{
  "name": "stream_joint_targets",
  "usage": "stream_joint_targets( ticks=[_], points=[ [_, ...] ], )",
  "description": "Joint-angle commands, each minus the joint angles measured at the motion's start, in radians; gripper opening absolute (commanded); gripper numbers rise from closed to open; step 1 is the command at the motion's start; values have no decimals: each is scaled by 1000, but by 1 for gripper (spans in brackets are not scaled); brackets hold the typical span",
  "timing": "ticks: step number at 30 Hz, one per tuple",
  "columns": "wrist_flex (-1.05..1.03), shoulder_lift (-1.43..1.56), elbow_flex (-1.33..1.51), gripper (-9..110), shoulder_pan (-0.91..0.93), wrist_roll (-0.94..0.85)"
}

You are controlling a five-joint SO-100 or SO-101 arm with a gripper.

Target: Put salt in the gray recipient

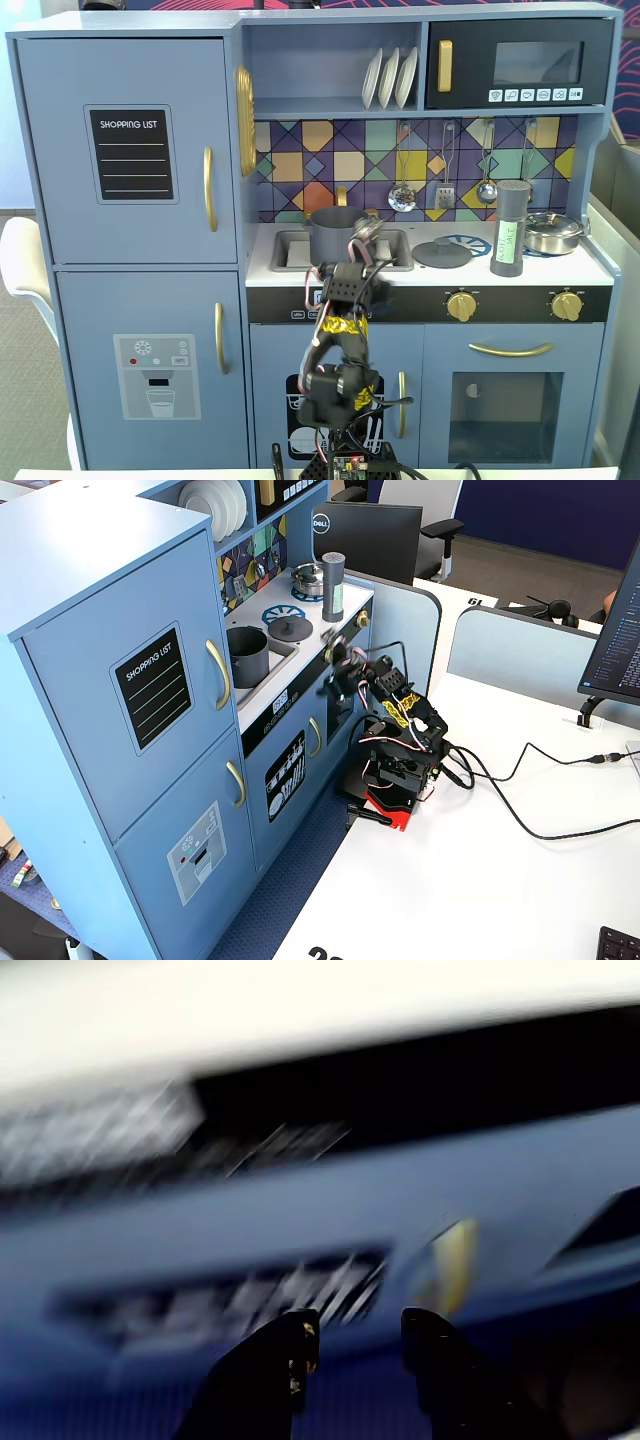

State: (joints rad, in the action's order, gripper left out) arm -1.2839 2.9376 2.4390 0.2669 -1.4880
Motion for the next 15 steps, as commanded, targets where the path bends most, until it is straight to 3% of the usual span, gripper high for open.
stream_joint_targets(
  ticks=[1, 9, 15],
  points=[
    [-20, 87, 201, 0, -169, -5],
    [132, 184, 586, 0, -252, -49],
    [12, 262, 676, 0, -267, -103]
  ],
)
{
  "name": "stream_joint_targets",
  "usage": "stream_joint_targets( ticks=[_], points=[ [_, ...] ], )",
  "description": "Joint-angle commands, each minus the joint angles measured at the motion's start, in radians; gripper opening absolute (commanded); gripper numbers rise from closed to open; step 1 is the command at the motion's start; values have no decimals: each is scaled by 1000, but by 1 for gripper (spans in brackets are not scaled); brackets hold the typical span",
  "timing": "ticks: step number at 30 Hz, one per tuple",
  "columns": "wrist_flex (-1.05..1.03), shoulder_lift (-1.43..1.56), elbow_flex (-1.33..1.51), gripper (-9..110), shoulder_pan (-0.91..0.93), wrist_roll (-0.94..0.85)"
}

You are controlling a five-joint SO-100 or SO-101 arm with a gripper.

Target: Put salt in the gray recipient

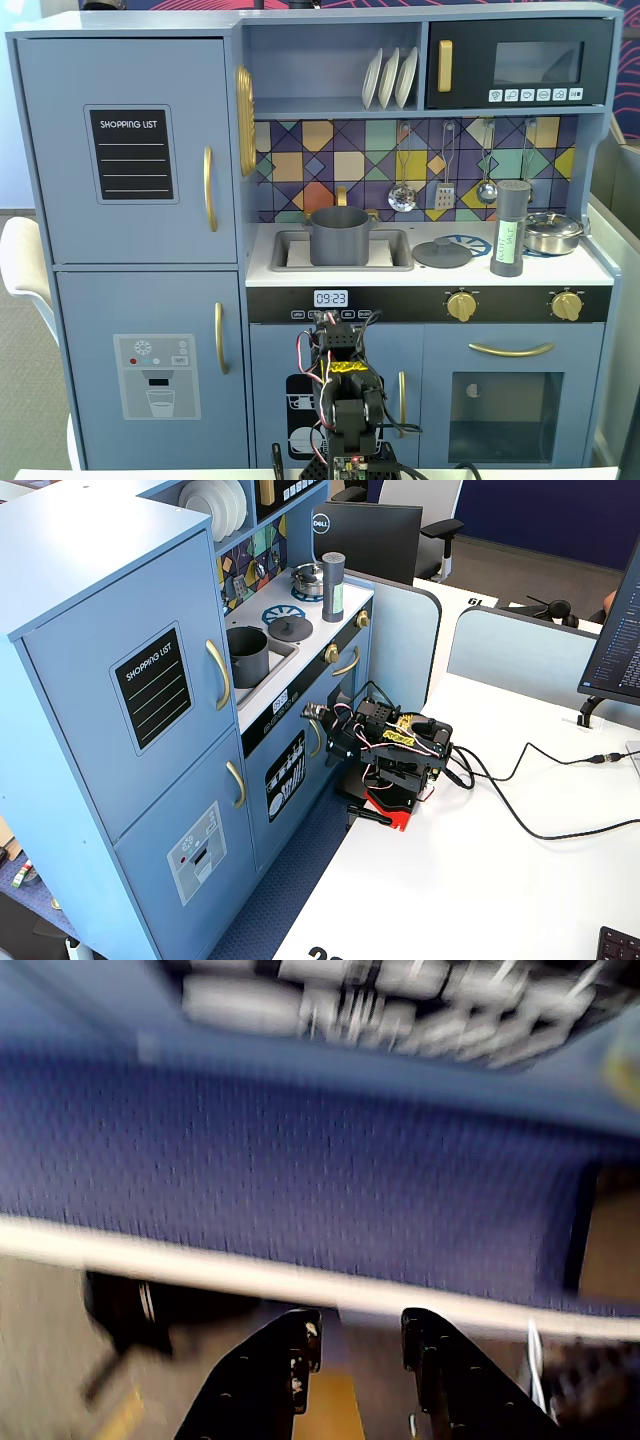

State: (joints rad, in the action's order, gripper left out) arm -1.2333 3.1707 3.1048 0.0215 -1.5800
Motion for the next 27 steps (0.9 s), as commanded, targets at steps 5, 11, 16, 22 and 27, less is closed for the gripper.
stream_joint_targets(
  ticks=[5, 11, 16, 22, 27],
  points=[
    [-91, 49, 11, 1, -8, 66],
    [-94, 49, 11, 2, -6, 49],
    [-94, 49, 11, 3, -6, 49],
    [-94, 49, 11, 4, -6, 49],
    [-94, 49, 11, 5, -6, 48]
  ],
)
